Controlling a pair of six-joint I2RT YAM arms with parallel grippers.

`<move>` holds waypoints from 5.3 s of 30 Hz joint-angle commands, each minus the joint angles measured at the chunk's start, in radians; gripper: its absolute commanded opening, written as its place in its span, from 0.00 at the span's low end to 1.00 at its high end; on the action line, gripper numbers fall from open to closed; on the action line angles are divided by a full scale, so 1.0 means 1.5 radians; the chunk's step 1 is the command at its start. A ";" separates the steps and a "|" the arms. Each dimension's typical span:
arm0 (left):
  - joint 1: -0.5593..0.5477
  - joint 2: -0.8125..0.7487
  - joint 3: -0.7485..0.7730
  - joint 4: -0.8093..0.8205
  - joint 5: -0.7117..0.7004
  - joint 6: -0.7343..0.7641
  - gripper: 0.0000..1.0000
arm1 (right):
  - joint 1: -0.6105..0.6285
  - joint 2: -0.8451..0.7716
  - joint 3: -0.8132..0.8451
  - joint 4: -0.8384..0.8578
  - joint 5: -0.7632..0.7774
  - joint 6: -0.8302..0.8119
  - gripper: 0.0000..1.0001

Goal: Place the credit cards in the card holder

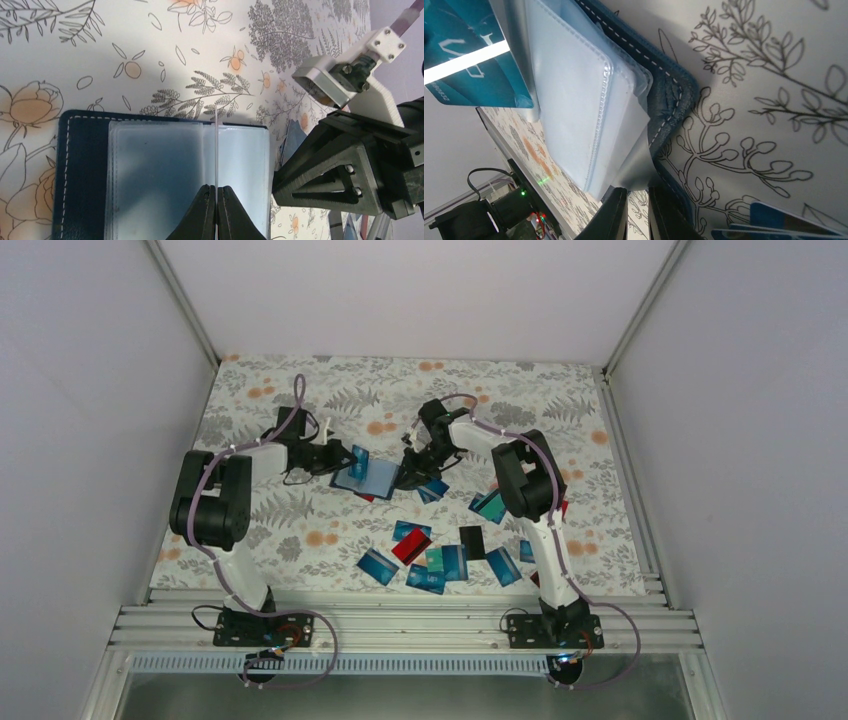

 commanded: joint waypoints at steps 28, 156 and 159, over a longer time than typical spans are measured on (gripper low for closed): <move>-0.007 0.031 -0.011 -0.038 0.035 0.005 0.02 | 0.005 0.028 -0.021 -0.022 0.019 -0.017 0.10; -0.187 -0.014 0.283 -0.499 -0.256 0.024 1.00 | -0.037 -0.046 0.041 -0.081 0.060 -0.068 0.20; -0.199 -0.058 0.232 -0.483 -0.247 0.038 0.99 | -0.036 -0.096 -0.008 -0.073 0.075 -0.064 0.22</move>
